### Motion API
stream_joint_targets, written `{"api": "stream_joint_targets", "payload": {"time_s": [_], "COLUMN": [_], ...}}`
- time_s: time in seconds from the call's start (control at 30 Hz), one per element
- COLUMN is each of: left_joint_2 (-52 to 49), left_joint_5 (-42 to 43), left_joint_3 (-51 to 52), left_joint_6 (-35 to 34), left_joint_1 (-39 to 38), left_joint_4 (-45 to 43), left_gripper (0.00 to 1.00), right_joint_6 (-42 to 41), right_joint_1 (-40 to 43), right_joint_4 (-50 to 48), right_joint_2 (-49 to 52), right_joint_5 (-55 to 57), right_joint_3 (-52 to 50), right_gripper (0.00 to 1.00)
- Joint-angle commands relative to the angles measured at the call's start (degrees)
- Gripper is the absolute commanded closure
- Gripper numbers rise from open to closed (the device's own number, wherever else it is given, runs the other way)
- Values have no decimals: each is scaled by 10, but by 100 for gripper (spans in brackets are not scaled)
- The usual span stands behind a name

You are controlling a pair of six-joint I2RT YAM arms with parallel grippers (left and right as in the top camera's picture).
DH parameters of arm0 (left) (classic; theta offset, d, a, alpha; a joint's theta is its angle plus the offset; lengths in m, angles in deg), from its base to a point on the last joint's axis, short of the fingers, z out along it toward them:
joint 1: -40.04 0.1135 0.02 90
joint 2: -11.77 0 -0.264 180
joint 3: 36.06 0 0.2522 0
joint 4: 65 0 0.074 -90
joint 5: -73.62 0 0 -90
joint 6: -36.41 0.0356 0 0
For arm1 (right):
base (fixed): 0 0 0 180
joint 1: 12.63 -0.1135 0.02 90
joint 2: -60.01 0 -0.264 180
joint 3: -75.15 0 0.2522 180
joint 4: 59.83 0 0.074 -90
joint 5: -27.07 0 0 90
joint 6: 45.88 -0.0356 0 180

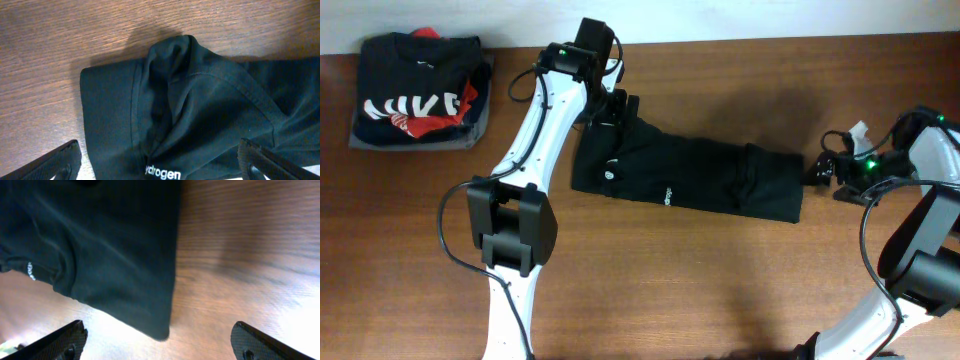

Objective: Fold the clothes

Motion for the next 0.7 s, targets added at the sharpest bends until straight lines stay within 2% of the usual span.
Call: {"api": "stream_joint_targets", "payload": {"time_s": [0.0, 0.33, 0.53, 0.67], "left_joint_2": [-7, -7, -7, -7], "left_joint_5": [0, 0, 0, 0], "left_joint_3": [2, 2, 2, 2], "left_joint_6": [9, 9, 9, 9], "left_joint_1": [3, 3, 3, 3], "left_joint_4": [1, 0, 1, 1], "left_gripper": [1, 1, 1, 1], "right_joint_6": [31, 28, -6, -14], "right_joint_1": [0, -6, -23, -40], "right_joint_4": [-32, -99, -153, -179], "right_joint_2": [1, 1, 1, 1], "right_joint_5": [-79, -123, -124, -124], "right_joint_3": [-37, -111, -148, -160], "right_gripper": [4, 4, 5, 8]}}
